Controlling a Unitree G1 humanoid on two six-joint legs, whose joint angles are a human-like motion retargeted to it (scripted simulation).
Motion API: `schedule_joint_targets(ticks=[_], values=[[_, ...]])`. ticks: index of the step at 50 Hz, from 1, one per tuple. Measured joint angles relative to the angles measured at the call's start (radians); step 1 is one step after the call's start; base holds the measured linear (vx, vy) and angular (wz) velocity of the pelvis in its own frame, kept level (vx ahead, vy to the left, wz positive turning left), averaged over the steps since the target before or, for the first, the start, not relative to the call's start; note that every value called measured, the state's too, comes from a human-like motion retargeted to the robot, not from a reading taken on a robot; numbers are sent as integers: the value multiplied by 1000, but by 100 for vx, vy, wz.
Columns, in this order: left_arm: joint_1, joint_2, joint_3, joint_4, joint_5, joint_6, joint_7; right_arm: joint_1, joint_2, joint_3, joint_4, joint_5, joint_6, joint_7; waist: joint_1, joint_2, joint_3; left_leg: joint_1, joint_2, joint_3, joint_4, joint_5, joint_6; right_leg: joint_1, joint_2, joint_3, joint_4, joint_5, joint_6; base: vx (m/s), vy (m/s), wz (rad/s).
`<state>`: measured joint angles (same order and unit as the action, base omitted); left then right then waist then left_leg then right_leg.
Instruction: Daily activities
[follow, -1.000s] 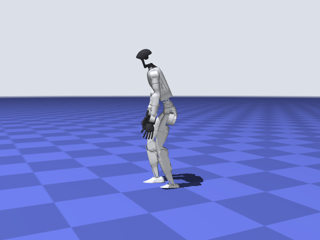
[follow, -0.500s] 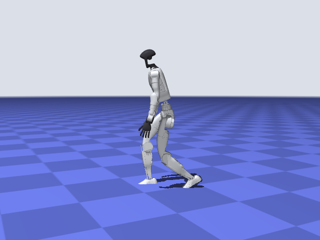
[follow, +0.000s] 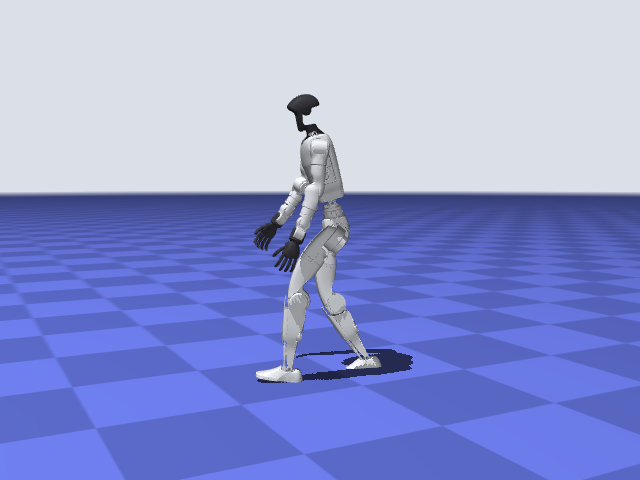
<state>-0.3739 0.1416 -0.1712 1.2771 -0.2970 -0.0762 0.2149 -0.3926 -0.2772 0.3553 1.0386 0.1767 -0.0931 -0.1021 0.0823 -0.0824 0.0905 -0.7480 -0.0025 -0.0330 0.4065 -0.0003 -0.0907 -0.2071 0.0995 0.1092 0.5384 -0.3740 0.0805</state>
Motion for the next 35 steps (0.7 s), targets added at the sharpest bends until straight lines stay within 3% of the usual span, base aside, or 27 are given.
schedule_joint_targets(ticks=[5,8,10,13,17,20,27,32,35], values=[[44,0,3,26,-3,9,19,22,61,29,-15,-3,4,8,-20,-52,-58,-22,-62,26,112,-25,59,-36,-82,-34,270,12,64,71,21,-7],[40,17,13,47,10,21,-4,16,88,41,-11,3,16,51,-37,-99,-27,32,-108,72,177,-112,106,-88,-170,-63,516,115,100,65,16,-4],[38,28,17,53,22,24,-25,12,98,45,-4,1,20,82,-46,-110,-5,82,-125,88,181,-157,124,-139,-219,-91,639,163,90,62,13,-9],[39,37,15,52,41,23,-47,18,94,46,6,-4,20,121,-60,-99,15,177,-130,89,127,-193,130,-218,-257,-136,700,137,47,61,10,-8],[52,41,9,43,64,16,-51,55,81,46,16,-10,10,142,-89,-71,17,313,-127,76,34,-227,121,-307,-251,-183,589,48,13,61,7,2],[59,43,-3,36,84,7,-47,89,72,47,26,-15,3,147,-108,-49,13,413,-117,62,-29,-256,111,-354,-212,-197,402,40,14,60,4,7],[59,61,-62,7,156,-27,-52,148,72,52,82,-8,4,152,-134,-12,-11,589,-79,38,-105,-347,100,-399,-100,-178,-63,214,66,57,1,1],[61,71,-101,-15,205,-40,-57,183,81,49,96,1,3,152,-165,-12,-38,655,-79,29,-23,-441,98,-445,-75,-149,-143,309,96,55,-6,8],[74,67,-109,-24,222,-44,-55,204,89,51,91,-9,-2,148,-178,-4,-50,678,-64,23,80,-482,81,-463,-51,-134,-74,345,88,57,-11,-2]])
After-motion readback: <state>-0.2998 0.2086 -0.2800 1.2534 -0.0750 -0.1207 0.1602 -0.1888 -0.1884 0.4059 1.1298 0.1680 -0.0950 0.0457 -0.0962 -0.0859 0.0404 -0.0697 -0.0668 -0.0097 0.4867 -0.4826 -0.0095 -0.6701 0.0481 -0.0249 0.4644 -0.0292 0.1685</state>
